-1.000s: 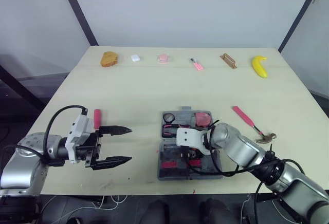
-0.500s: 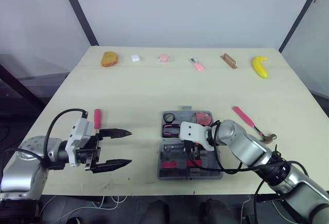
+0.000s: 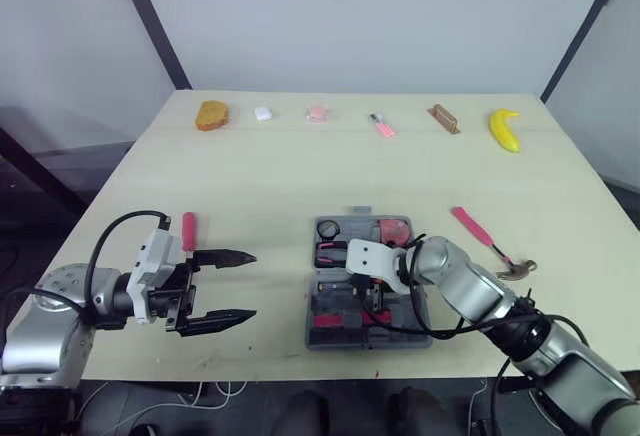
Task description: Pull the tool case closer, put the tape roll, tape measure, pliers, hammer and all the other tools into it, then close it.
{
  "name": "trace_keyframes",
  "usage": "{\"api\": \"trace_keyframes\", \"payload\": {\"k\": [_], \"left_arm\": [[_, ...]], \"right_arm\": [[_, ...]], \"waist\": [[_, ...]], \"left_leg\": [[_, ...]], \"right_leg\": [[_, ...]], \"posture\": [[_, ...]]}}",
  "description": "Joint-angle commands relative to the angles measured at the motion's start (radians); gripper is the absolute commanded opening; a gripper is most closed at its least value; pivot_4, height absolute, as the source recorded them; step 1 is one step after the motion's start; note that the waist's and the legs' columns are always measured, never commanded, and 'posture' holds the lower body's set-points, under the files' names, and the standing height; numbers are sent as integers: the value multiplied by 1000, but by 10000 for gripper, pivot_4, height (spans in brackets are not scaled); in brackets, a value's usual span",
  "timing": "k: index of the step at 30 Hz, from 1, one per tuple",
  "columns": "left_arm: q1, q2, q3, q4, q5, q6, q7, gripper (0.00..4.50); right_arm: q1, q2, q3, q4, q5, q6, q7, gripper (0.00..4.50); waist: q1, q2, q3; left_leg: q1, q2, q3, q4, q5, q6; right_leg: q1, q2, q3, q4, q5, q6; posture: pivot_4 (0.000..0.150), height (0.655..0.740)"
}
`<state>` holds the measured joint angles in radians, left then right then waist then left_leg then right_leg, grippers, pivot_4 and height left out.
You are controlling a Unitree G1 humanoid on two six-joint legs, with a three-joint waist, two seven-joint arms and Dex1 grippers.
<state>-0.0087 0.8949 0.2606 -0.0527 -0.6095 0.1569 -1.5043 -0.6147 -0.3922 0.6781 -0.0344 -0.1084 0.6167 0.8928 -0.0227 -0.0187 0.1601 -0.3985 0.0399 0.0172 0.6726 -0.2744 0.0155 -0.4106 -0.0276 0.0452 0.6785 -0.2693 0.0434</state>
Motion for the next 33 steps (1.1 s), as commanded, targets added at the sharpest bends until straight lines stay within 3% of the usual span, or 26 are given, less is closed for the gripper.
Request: {"api": "trace_keyframes", "payload": {"k": [1, 4, 14, 22, 31, 33], "left_arm": [[5, 2, 15, 4, -4, -18, -18, 45000], [16, -1, 17, 7, -3, -24, -18, 45000], [43, -70, 70, 12, -23, -20, 89, 45000], [168, -220, 177, -12, -9, -26, 338, 45000], [293, -304, 274, -9, 10, -72, 489, 45000], [324, -319, 292, 1, 20, -90, 509, 45000]], "right_arm": [[44, -11, 24, 36, -25, 10, 3, 496], [65, -9, 2, 34, -23, -1, -2, 496], [214, 53, -322, -149, 186, -164, -72, 496], [542, 79, -638, -283, 344, -353, -196, 496], [849, 56, -850, -349, 459, -450, -216, 496], [910, 52, -897, -347, 483, -484, -207, 9150]], "waist": [[-1, -1, -1], [-5, -2, -1], [-11, -2, -1], [-11, -3, -1], [-12, -4, -2], [-11, -4, -2]], "left_leg": [[0, 0, 0, 0, 0, 0], [0, 0, 0, 0, 0, 0], [-1, 0, 0, 0, 0, 0], [-1, 0, 0, -2, 0, 0], [1, 0, 1, -2, 0, 0], [2, 0, 1, -2, 0, 0]], "right_leg": [[0, 0, 0, 0, 0, 0], [0, 0, 0, 0, 0, 0], [0, -1, 0, -1, 0, 0], [0, -4, 0, -1, 0, 0], [1, -5, 0, 0, 0, 1], [1, -5, 1, 0, 0, 1]], "posture": [[1500, 7400], [1500, 7400], [1500, 7400], [1500, 7400], [1500, 7400], [1500, 7400]]}}
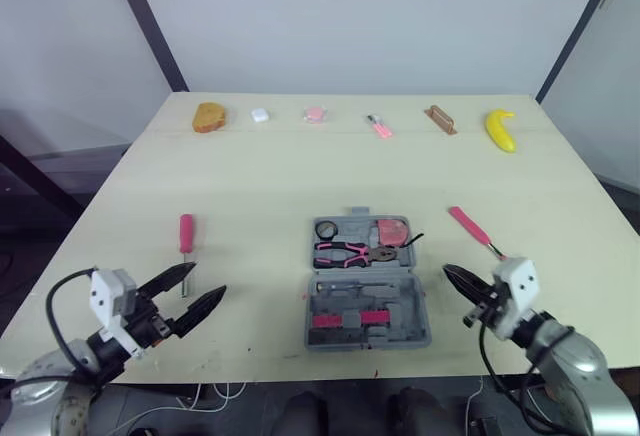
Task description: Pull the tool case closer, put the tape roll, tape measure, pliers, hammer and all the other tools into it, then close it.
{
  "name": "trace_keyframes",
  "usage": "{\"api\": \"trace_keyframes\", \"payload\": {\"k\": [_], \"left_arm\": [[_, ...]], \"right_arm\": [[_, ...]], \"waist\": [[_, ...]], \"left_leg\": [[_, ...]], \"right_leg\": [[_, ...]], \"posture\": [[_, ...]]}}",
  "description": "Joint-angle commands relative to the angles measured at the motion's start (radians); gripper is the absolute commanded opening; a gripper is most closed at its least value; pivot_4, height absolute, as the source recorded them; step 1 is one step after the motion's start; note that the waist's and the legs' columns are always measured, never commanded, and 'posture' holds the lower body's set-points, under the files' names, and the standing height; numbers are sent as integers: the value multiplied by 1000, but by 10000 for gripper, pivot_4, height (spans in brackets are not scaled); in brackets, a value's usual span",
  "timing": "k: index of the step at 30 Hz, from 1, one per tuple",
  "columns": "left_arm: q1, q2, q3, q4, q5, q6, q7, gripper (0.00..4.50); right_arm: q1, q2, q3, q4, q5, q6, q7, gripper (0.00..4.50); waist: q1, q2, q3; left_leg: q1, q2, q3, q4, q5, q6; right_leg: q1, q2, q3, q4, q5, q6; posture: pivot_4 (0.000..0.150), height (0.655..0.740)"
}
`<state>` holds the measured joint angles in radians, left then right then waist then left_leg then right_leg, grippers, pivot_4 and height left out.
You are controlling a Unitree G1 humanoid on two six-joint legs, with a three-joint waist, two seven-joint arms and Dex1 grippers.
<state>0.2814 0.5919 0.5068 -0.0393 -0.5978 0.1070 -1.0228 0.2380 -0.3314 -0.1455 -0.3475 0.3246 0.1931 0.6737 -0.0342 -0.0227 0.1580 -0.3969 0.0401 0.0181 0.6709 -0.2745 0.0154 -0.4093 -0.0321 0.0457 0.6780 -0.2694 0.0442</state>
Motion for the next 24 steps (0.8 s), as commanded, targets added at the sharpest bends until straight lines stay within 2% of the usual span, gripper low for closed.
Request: {"api": "trace_keyframes", "payload": {"k": [1, 7, 13, 18, 21, 24], "left_arm": [[52, -26, 62, 2, 16, -51, 46, 45000], [109, -79, 126, 61, 32, -100, 128, 45000], [137, -89, 128, 124, 44, -148, 118, 45000], [111, -99, 133, 91, -6, -144, 113, 45000], [93, -79, 109, 83, 1, -145, 82, 45000], [63, -4, 86, 79, 14, -145, -2, 45000]], "right_arm": [[102, -9, -114, -31, 64, -79, 12, 13915], [270, 8, -286, 51, 133, -198, 28, 44611], [344, 31, -349, 139, 159, -279, 42, 44611], [353, 35, -348, 160, 165, -302, 42, 44611], [341, 36, -332, 133, 179, -276, 24, 44611], [328, 1, -296, 73, 198, -203, 30, 44611]], "waist": [[1, 0, 0], [3, -2, -2], [3, -5, -5], [4, -5, -5], [4, -5, -6], [4, -5, -6]], "left_leg": [[0, 0, 0, 0, 0, 0], [0, 0, 1, -1, 0, 0], [2, 1, 2, 0, 0, 0], [2, 1, 3, 0, 0, 0], [2, 1, 3, 0, 0, 0], [2, 1, 3, 0, 0, 0]], "right_leg": [[0, 0, 0, 0, 0, 0], [0, 0, 0, -1, 0, 0], [0, 0, 1, -1, -3, -4], [0, -1, 2, -1, -3, -4], [0, 0, 2, -1, -3, -4], [0, 0, 2, -1, -3, -4]], "posture": [[1500, 7400], [1500, 7400], [1500, 7400], [1500, 7400], [1500, 7400], [1500, 7400]]}}
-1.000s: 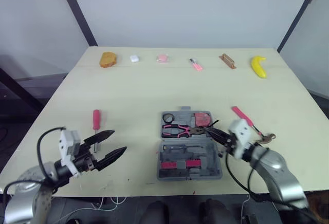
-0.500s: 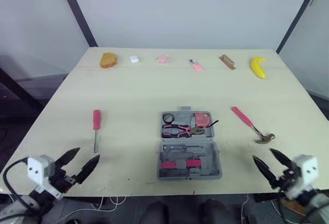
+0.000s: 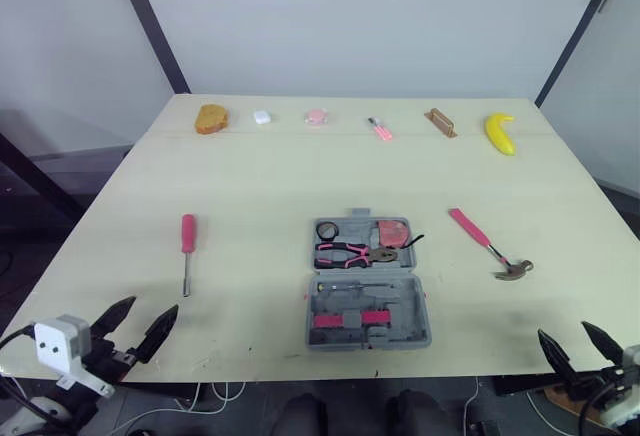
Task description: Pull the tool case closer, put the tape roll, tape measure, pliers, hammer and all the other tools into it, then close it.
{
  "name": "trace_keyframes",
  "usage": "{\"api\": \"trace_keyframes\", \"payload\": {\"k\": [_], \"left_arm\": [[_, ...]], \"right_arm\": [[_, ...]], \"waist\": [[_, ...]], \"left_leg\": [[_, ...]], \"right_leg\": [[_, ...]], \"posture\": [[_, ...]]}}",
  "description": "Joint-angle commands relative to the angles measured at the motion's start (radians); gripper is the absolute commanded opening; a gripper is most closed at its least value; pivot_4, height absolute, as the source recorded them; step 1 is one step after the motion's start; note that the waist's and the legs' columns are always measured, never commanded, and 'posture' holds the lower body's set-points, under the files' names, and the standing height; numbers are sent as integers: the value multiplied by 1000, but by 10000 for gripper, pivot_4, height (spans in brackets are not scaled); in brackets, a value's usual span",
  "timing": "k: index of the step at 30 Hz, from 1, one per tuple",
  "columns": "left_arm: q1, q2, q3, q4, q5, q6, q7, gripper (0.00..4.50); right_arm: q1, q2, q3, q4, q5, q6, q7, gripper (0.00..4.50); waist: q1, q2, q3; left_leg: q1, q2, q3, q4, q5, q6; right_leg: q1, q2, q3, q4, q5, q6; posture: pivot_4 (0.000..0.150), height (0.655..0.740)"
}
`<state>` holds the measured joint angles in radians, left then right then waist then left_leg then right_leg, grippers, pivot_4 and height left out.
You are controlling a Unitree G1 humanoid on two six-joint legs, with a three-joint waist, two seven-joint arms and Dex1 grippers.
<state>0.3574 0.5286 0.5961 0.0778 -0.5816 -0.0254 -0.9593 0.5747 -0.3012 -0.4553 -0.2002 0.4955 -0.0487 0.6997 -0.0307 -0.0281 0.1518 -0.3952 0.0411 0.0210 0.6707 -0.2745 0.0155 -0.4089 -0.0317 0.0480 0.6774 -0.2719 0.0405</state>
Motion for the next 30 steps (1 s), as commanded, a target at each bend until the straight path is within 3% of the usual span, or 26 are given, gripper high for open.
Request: {"api": "trace_keyframes", "payload": {"k": [1, 5, 14, 20, 30], "left_arm": [[-20, 82, -12, -43, 0, -13, -86, 45000], [-58, 152, -52, -50, 10, -23, -173, 45000], [-169, 174, -185, -151, -8, 5, -256, 45000], [-230, 188, -312, -272, -3, 42, -288, 45000], [-307, 222, -375, -373, -86, 195, -312, 45000]], "right_arm": [[-14, -44, 20, -86, 27, 53, 5, 44611], [-66, -100, 44, -131, 41, 123, -1, 44611], [-274, -265, 108, -58, 0, 267, 21, 44611], [-448, -352, 180, 101, -56, 339, 56, 44611], [-785, -423, 290, 464, -175, 398, 93, 44611]], "waist": [[0, 0, 0], [1, 1, 0], [5, 3, 0], [15, 4, 0], [12, 5, 1]], "left_leg": [[0, 0, 0, 0, 0, 0], [0, 0, 1, 0, 0, 0], [0, -2, 1, 1, 0, 0], [0, -3, 1, 1, 0, 0], [-1, -2, 0, 1, 0, 0]], "right_leg": [[0, 0, 0, 0, 0, 0], [0, 0, 0, 0, 0, 0], [0, 1, 1, 0, 2, 4], [0, 2, 2, 0, 3, 4], [0, 3, 2, 1, 3, 4]], "posture": [[1500, 7400], [1500, 7400], [1500, 7400], [1500, 7400], [1500, 7400]]}}
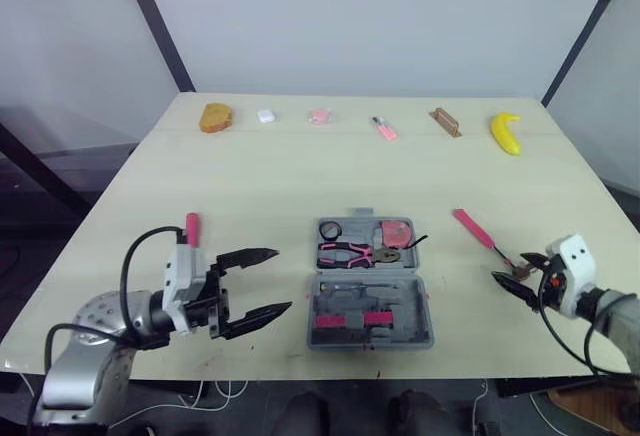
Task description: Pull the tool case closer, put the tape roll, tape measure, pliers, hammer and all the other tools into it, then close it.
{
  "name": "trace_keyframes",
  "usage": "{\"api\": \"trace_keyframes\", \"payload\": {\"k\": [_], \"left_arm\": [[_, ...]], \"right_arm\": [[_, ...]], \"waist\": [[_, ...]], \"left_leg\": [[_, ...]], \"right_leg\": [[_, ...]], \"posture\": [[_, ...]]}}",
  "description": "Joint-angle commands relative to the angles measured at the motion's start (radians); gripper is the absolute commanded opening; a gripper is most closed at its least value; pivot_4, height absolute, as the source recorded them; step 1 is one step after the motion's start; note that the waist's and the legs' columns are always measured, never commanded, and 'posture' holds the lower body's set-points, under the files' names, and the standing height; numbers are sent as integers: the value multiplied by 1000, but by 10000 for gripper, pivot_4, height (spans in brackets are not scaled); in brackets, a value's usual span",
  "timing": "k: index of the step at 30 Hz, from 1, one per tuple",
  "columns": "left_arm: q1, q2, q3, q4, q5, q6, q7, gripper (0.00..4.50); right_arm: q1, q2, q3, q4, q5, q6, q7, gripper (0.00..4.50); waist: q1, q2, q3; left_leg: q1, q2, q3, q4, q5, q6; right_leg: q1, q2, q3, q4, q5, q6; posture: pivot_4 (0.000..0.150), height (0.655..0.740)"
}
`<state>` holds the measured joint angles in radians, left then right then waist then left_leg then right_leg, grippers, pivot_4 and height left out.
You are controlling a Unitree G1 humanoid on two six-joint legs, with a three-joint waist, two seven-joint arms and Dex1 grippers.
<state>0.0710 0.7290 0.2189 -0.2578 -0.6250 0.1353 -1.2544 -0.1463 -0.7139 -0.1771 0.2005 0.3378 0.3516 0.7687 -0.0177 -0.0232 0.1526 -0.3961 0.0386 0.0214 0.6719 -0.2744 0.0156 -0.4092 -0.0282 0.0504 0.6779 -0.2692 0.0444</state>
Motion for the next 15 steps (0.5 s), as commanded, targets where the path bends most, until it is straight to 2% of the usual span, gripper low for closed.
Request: {"api": "trace_keyframes", "payload": {"k": [1, 5, 9, 12, 15], "left_arm": [[-27, 21, -1, -47, -51, 50, -11, 45000], [-56, 36, -8, -75, -80, 93, -27, 45000], [-87, 42, -7, -114, -110, 124, -21, 45000], [-93, 40, -4, -120, -111, 130, -19, 45000], [-94, 37, -4, -111, -108, 126, -23, 45000]], "right_arm": [[-85, -12, 15, 94, -20, -4, 38, 44611], [-197, -5, 42, 247, -52, -14, 67, 44611], [-266, 3, 87, 454, -117, -110, 103, 44611], [-283, 12, 98, 537, -138, -151, 118, 36759], [-290, 14, 111, 569, -158, -176, 139, 21827]], "waist": [[-1, 0, 0], [3, 0, 0], [3, 1, 0], [2, 1, 0], [-2, 1, 0]], "left_leg": [[0, 0, 0, 0, 0, 0], [-1, 0, 0, 0, 0, 0], [-1, 0, 0, 0, 0, 0], [-1, 0, 0, 0, 0, 0], [0, 0, 0, 0, 0, 0]], "right_leg": [[0, 1, 0, 0, 0, 0], [0, 1, -1, -1, 0, 0], [0, 0, -1, -1, 0, 0], [0, 0, -1, -1, 0, 0], [0, 1, 0, 0, 0, 0]], "posture": [[1500, 7400], [1500, 7400], [1500, 7400], [1500, 7400], [1500, 7400]]}}
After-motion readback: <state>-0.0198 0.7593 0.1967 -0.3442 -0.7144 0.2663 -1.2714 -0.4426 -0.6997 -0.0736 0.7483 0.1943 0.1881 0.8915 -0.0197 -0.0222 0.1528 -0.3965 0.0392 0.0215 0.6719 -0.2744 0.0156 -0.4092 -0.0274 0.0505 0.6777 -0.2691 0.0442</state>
